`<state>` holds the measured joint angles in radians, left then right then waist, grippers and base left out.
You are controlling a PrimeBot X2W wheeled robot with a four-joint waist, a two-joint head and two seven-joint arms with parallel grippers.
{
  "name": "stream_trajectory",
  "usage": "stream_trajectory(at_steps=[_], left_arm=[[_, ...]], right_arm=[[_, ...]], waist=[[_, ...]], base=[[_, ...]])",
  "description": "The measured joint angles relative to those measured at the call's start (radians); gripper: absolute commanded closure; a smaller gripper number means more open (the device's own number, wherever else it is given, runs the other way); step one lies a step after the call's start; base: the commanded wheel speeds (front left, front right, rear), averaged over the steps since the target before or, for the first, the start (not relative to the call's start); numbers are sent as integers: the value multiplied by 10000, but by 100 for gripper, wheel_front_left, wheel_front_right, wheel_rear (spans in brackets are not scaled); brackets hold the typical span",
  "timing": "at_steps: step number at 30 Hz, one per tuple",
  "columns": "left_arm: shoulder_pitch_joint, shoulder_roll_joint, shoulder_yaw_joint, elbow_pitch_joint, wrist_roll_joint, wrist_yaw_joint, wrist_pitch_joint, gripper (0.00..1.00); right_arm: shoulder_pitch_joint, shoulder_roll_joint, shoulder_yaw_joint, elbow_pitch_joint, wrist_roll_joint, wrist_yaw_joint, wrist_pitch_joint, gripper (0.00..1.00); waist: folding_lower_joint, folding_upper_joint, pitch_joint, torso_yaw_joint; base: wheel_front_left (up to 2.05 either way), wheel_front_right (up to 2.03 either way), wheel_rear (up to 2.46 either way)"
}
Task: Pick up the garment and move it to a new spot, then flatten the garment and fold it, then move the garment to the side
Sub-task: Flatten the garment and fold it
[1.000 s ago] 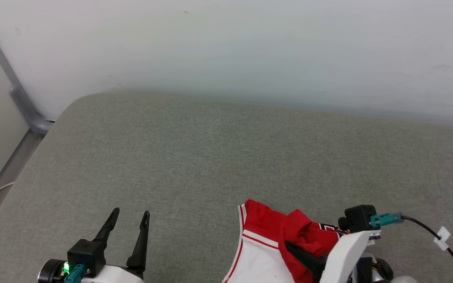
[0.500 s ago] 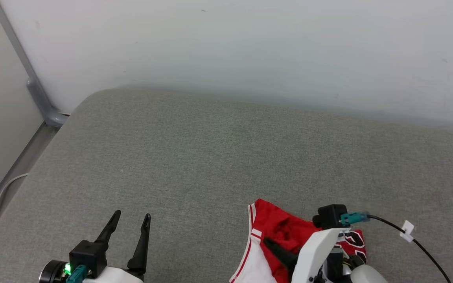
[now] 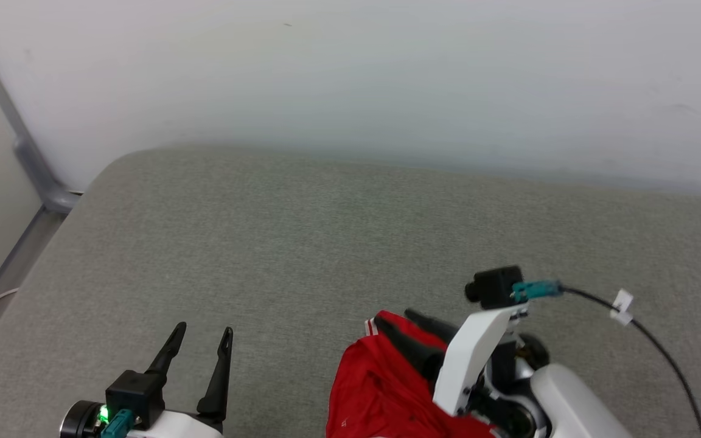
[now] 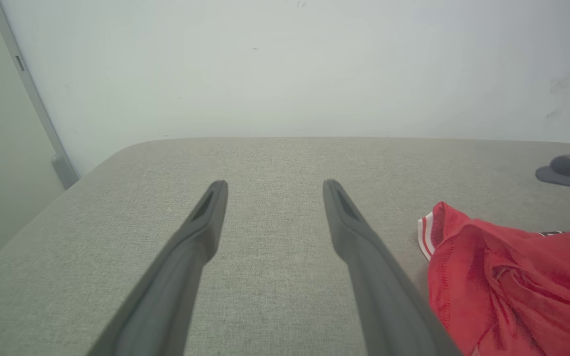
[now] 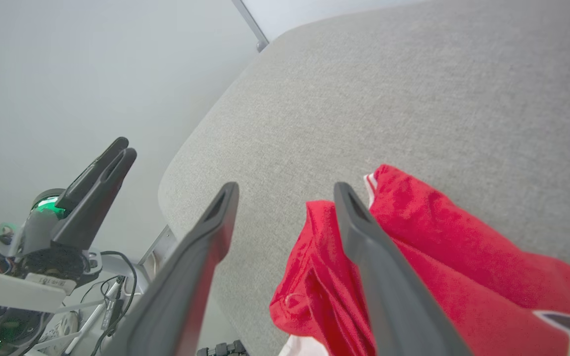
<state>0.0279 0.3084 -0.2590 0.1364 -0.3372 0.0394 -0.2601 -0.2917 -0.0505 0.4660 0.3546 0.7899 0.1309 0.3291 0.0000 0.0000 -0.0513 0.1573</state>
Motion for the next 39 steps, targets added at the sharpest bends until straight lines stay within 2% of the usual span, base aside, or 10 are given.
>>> stream_trajectory(at_steps=[2, 4, 8, 15, 20, 24, 28, 33, 39], left_arm=[[1, -36, 0, -58, -2, -4, 0, 0], [0, -92, 6, -115, -15, -13, -2, 0], [-12, -192, 56, -247, -15, -42, -2, 0], [-83, -359, 127, -412, 33, -98, -2, 0], [-83, -522, 213, -495, 128, -132, -2, 0], [-79, -673, 383, -635, 209, -213, -2, 0], [-18, -869, 575, -800, 360, -284, -2, 0], [135, -1095, 899, -966, 627, -407, -2, 0], [305, -1384, 1160, -986, 966, -660, -2, 0]], right_arm=[[-194, -2, -395, -148, -650, 0, 63, 0], [-387, -12, -878, -332, -1810, 0, 65, 0], [-574, -487, -1687, -1009, -3563, 2, -67, 0], [-266, -2042, -2679, -2113, -5191, 2, -888, 0], [463, -2690, -3285, -2600, -5733, 4, -1747, 0], [1219, -2677, -4033, -2920, -5977, 4, -2479, 0], [2005, -2127, -4761, -3227, -5960, 4, -3110, 0], [2705, -1417, -5177, -3473, -6075, 4, -3655, 0], [2928, -920, -5292, -3455, -6247, 2, -3866, 0]], waist=[[0, 0, 2, -136], [0, 0, 18, -286], [0, 0, 67, -579], [0, 0, 168, -1041], [0, 0, 238, -1289], [0, 0, 281, -1380], [0, 0, 302, -1434], [0, 0, 330, -1509], [0, 0, 357, -1597]], base=[[0, 0, 0], [0, 0, 0], [0, 0, 0], [0, 0, 0], [0, 0, 0], [0, 0, 0], [0, 0, 0], [0, 0, 0], [0, 0, 0]])
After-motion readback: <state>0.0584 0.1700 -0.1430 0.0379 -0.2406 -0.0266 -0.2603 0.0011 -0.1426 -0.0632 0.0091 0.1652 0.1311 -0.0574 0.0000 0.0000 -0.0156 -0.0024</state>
